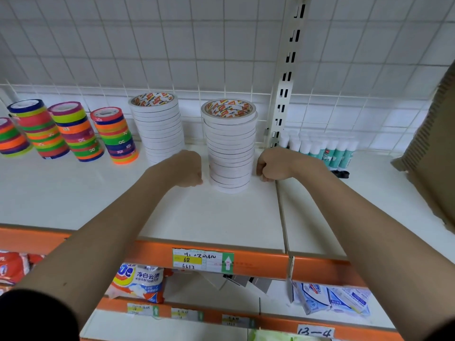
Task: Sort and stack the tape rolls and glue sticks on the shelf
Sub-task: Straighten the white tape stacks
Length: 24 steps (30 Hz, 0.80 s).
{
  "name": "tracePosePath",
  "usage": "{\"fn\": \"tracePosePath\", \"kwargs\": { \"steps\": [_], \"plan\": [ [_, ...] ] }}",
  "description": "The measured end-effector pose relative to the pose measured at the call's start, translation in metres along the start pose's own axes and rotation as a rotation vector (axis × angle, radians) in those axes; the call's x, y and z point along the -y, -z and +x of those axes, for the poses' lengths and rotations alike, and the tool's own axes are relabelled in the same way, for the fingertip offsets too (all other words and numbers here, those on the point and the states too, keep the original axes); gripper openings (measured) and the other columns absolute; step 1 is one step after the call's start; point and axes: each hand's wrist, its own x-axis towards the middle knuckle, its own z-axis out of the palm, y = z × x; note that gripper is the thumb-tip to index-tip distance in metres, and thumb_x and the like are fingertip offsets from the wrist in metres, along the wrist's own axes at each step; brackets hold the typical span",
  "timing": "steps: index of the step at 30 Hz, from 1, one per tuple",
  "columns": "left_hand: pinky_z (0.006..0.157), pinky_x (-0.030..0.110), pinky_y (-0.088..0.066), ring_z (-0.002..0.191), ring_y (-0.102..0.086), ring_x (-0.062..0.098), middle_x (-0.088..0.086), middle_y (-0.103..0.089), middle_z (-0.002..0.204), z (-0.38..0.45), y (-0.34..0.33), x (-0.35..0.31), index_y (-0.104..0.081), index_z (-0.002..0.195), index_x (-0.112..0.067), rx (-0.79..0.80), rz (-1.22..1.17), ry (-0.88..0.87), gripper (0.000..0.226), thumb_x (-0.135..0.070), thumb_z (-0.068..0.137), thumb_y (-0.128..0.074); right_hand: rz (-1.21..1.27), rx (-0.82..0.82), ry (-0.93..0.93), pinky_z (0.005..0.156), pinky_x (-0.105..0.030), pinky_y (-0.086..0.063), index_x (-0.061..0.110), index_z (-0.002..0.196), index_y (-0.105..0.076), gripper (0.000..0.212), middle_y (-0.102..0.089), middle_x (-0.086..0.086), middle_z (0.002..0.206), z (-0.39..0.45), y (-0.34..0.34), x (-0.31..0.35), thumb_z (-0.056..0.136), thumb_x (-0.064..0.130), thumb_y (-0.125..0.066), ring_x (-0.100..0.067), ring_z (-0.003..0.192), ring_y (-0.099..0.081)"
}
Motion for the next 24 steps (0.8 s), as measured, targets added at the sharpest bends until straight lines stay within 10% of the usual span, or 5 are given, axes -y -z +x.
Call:
{"fn": "tracePosePath", "kwargs": {
  "steps": [10, 15, 24],
  "plan": [
    [0.082, 0.036, -0.052, 0.089, -0.064, 0.027, 0.011, -0.067, 0.087, -0.003, 0.011, -0.021, -0.048, 0.059, -0.014, -0.081, -0.006, -0.017, 0.025, -0.005, 0.082, -0.054, -0.108, -0.039, 0.034, 0.049, -0.022, -0.035, 0.0, 0.08, -0.058, 0.008, -0.054, -0.011, 0.082, -0.012, 0.007, 0.015, 0.081, -0.002, -0.05, -0.019, 0.062, -0.047],
    [0.074, 0.027, -0.045, 0.085, -0.061, 0.019, 0.006, -0.07, 0.089, -0.007, 0.016, -0.016, -0.072, 0.084, -0.005, -0.059, -0.057, 0.014, 0.012, -0.01, 0.083, -0.06, -0.107, -0.044, 0.042, 0.085, -0.035, -0.051, -0.005, 0.106, -0.064, 0.029, -0.068, -0.017, 0.105, -0.011, 0.02, 0.014, 0.081, -0.003, -0.049, -0.029, 0.098, -0.064],
    [0.084, 0.035, -0.048, 0.093, -0.06, 0.025, 0.01, -0.068, 0.091, -0.008, 0.05, -0.023, -0.066, 0.077, -0.005, -0.089, 0.042, -0.078, 0.005, -0.004, 0.08, -0.062, -0.089, -0.085, 0.076, 0.075, -0.026, -0.049, 0.016, 0.069, -0.05, 0.028, -0.065, -0.005, 0.084, -0.022, 0.04, 0.029, 0.088, 0.0, -0.038, -0.017, 0.077, -0.06]
  ]
}}
